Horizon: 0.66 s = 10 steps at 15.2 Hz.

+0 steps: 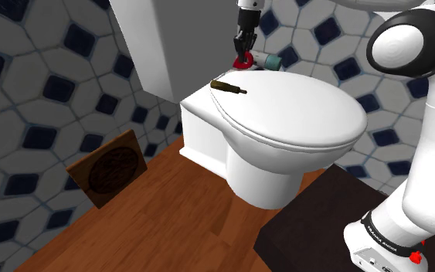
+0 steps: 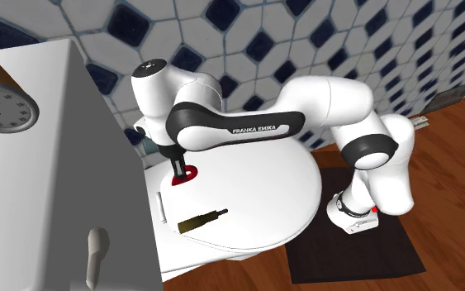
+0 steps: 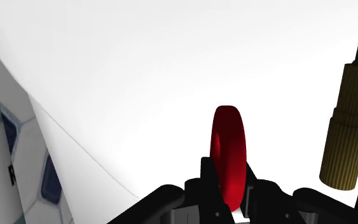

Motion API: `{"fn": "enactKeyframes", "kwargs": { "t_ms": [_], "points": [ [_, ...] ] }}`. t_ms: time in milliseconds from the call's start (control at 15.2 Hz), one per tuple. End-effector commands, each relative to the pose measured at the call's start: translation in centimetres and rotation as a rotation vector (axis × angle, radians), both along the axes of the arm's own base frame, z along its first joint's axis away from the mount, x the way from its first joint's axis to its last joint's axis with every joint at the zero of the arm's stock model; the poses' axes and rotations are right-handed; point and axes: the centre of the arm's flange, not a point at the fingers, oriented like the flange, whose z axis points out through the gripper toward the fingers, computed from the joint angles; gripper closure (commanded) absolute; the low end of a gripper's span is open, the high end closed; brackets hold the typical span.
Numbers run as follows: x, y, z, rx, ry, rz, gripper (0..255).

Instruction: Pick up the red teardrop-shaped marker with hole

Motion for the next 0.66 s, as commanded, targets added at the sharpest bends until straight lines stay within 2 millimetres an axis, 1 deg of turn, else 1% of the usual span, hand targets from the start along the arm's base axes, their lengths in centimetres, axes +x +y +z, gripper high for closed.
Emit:
{"fn": "enactKeyframes", "kwargs": {
  "t_ms": [0, 462, 594],
  "points": [
    [0.0, 0.0, 1.1, 0.000, 0.000, 0.000, 255],
    [0.0, 0.0, 4.8, 0.000, 0.000, 0.000, 255],
    [0.0, 0.0, 4.8, 0.000, 0.000, 0.000, 255]
  ]
}}
